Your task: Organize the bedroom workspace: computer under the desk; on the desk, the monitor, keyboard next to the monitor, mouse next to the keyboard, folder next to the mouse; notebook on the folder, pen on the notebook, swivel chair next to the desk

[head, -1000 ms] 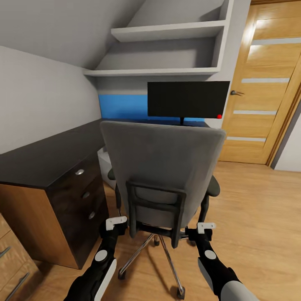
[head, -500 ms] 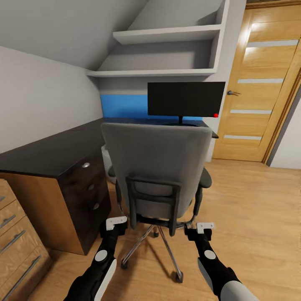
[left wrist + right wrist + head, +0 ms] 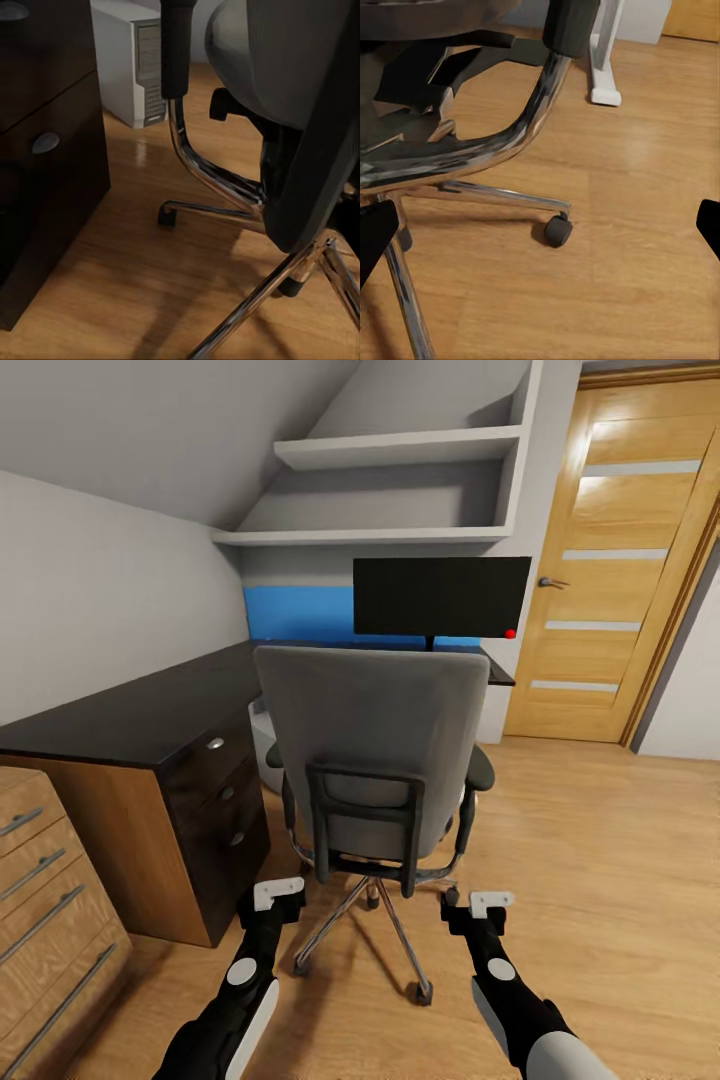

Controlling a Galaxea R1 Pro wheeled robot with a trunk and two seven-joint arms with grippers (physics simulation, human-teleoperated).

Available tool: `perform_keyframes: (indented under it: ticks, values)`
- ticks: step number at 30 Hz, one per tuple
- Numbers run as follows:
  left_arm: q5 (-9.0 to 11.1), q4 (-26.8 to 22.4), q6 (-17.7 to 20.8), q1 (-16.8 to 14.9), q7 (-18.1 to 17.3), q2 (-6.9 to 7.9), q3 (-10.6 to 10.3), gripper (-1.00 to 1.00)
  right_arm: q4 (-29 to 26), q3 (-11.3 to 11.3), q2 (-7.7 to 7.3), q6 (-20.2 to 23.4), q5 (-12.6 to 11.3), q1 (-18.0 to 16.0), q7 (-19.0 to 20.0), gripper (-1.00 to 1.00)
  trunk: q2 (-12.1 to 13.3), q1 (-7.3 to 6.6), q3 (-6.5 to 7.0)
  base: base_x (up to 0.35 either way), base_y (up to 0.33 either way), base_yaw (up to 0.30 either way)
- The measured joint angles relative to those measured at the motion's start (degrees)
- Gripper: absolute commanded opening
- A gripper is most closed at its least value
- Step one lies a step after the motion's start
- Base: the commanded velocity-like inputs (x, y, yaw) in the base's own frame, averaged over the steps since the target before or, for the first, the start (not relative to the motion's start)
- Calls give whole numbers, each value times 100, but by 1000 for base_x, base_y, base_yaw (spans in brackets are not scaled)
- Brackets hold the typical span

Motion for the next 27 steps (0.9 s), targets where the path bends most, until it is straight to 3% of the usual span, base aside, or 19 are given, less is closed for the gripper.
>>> perform_keyframes:
  ticks: [6,12,16,20,27]
  values:
    - [0,9,0,0,-5,-6,-97,100,11,5,91,-303,3,0,-135,100,0,0,0,-11,0,0]
    - [0,35,0,0,2,-7,-349,100,190,14,348,-921,40,1,-396,100,0,0,0,-2,0,0]
    - [-3,66,0,0,4,-7,-472,100,319,54,583,-1233,313,1,-536,100,0,0,0,0,0,0]
    - [-7,100,0,1,22,-7,-675,100,407,82,584,-1315,713,1,-719,100,0,0,0,0,0,0]
    - [-8,116,8,1,11,-7,-840,100,598,99,585,-1346,944,1,-826,100,0,0,0,0,0,0]
